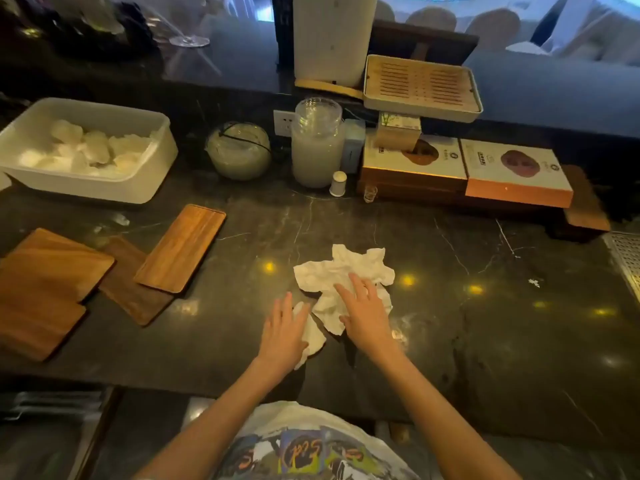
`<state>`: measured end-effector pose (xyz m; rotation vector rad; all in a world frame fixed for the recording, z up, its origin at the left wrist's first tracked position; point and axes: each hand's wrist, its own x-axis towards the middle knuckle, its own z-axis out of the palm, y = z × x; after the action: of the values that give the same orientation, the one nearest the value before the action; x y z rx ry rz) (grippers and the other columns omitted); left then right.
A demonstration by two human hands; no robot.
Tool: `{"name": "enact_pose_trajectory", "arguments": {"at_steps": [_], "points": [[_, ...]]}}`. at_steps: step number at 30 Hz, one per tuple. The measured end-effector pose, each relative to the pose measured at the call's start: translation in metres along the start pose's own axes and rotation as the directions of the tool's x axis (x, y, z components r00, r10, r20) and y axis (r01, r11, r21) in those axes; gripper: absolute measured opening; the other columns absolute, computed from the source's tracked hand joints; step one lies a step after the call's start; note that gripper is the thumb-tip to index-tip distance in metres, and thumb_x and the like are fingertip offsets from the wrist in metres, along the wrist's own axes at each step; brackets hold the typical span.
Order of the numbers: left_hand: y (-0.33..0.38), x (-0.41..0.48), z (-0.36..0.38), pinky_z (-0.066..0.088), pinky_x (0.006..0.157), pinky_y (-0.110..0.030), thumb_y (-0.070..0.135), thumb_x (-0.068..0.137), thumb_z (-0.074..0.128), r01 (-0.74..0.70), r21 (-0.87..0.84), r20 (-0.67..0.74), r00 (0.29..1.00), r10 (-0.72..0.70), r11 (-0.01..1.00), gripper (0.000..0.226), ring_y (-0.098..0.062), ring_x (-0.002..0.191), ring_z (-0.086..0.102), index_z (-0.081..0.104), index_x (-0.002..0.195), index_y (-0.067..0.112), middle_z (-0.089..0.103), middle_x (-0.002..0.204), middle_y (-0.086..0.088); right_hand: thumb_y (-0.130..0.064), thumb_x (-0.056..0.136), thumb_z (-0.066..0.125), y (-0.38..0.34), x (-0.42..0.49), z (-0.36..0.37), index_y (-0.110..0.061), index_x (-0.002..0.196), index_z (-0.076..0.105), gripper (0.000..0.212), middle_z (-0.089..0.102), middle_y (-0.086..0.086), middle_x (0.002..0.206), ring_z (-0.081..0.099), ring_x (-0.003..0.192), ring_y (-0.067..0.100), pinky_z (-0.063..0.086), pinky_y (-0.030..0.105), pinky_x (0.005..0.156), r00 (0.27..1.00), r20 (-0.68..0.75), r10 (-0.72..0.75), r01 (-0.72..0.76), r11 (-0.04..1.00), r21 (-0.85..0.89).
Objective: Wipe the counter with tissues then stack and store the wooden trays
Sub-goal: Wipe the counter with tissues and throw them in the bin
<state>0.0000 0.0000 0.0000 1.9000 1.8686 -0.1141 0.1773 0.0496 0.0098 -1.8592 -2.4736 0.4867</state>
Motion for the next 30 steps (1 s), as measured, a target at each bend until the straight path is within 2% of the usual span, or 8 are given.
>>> {"name": "enact_pose_trajectory", "arguments": {"at_steps": [4,9,12,15,19,23,26,30], "points": [[-0.007,0.002,0.015,0.016,0.119,-0.052,0.028,0.087,0.066,-0.075,0.145,0.056,0.996,0.067,0.987,0.09,-0.038,0.149,-0.008,0.004,0.152,0.03,-0.01,0.162,-0.017,0.0,0.085,0.058,-0.02,0.026,0.007,-0.024,0.15,0.032,0.074,0.012,0.011,0.163,0.011,0.148,0.041,0.028,0.052,0.113,0.988,0.0,-0.155,0.153,0.975,-0.16],[-0.031,0.002,0.026,0.024,0.117,-0.043,0.032,0.09,0.062,-0.073,0.146,0.067,0.996,0.064,0.987,0.074,-0.036,0.15,0.002,0.019,0.15,0.029,-0.003,0.162,-0.016,-0.009,0.095,0.051,-0.023,0.046,0.014,-0.031,0.154,0.011,0.074,0.016,0.009,0.161,0.027,0.139,0.034,0.035,0.042,0.105,0.967,0.246,-0.058,0.141,0.932,-0.334],[-0.039,-0.001,0.029,0.034,0.112,-0.038,0.035,0.089,0.064,-0.086,0.113,-0.003,0.996,0.086,0.99,0.056,-0.032,0.148,0.013,0.041,0.139,0.025,0.011,0.161,-0.012,-0.011,0.095,0.053,-0.028,0.047,0.017,-0.026,0.145,0.03,0.057,0.047,0.009,0.138,0.044,0.121,0.03,0.039,0.038,0.096,0.965,0.246,-0.093,0.181,0.913,-0.366],[-0.043,-0.007,0.034,0.041,0.101,-0.029,0.033,0.093,0.059,-0.137,0.081,-0.057,0.988,0.141,0.987,0.042,-0.024,0.136,0.035,0.049,0.131,0.019,0.032,0.152,-0.007,-0.013,0.094,0.056,-0.031,0.049,0.018,-0.021,0.129,0.047,0.038,0.058,0.007,0.123,0.048,0.114,0.029,0.038,0.038,0.096,0.974,0.184,-0.131,0.193,0.907,-0.375],[-0.057,-0.015,0.032,0.042,0.09,-0.024,0.024,0.095,0.056,-0.127,-0.129,-0.147,0.983,0.107,0.984,0.031,-0.019,0.116,0.049,0.051,0.124,0.015,0.05,0.131,-0.003,-0.015,0.092,0.058,-0.04,0.04,0.008,-0.023,0.128,0.052,0.037,0.062,0.001,0.123,0.049,0.118,0.025,0.036,0.037,0.1,0.989,-0.015,-0.147,0.139,0.958,-0.249],[-0.074,-0.023,0.019,0.049,0.087,-0.03,0.013,0.095,0.054,-0.12,-0.468,-0.199,0.98,0.028,0.876,0.021,-0.021,0.105,0.054,0.052,0.116,0.009,0.054,0.117,-0.007,-0.016,0.09,0.065,-0.046,0.023,-0.011,-0.022,0.127,0.059,0.038,0.069,0.001,0.112,0.057,0.11,0.025,0.038,0.039,0.098,0.961,-0.239,-0.14,0.126,0.989,-0.073],[-0.082,-0.025,0.01,0.049,0.1,-0.037,0.006,0.095,0.051,-0.144,-0.567,-0.232,0.973,0.011,0.811,0.034,-0.019,0.118,0.053,0.051,0.129,0.009,0.052,0.131,-0.007,-0.007,0.091,0.063,-0.045,0.007,-0.019,-0.02,0.133,0.057,0.044,0.065,0.005,0.102,0.059,0.092,0.022,0.048,0.032,0.083,0.962,-0.258,-0.093,0.13,0.983,0.128],[-0.072,-0.023,0.007,0.05,0.082,-0.031,-0.002,0.094,0.047,-0.18,-0.553,-0.28,0.96,0.022,0.813,0.028,-0.019,0.097,0.056,0.061,0.114,0.011,0.052,0.112,-0.004,-0.013,0.097,0.05,-0.03,-0.023,-0.019,-0.028,0.132,0.048,0.038,0.046,0.003,0.109,0.051,0.09,0.013,0.047,0.016,0.075,0.971,-0.237,-0.006,0.081,0.948,0.309]]}}
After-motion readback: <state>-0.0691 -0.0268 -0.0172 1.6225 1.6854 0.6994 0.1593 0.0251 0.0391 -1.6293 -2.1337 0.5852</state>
